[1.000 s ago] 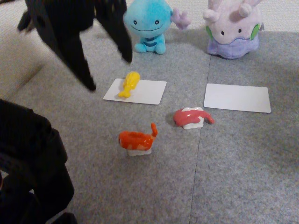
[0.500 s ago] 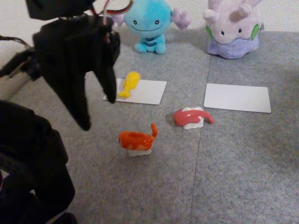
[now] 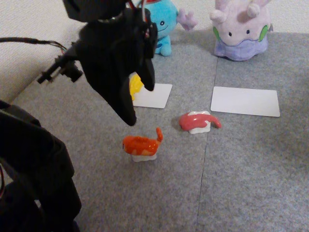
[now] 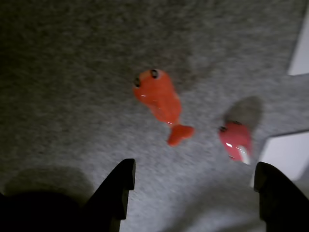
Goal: Wooper wants to eat egg sudhi, and Goomy wants to eat shrimp sushi
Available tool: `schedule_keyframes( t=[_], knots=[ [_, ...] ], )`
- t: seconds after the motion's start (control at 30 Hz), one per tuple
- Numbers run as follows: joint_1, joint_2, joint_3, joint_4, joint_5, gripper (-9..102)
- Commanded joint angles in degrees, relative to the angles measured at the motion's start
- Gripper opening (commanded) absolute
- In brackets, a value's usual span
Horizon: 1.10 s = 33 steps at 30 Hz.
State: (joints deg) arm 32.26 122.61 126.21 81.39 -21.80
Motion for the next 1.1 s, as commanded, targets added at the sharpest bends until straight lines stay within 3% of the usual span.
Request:
schedule_keyframes(
  t=[0.0,0.23,0.73,1.07],
  knots=[
    [-0.35,-3.16,0.09,-0.62,-0.53,29],
    [-0.53,-13.62,0.09,-6.94,0.53,29],
    [-0.18,-24.43,0.09,-10.99,0.53,29],
    [-0.26,-31.38,0.09,-15.38,0.7,20]
  ],
)
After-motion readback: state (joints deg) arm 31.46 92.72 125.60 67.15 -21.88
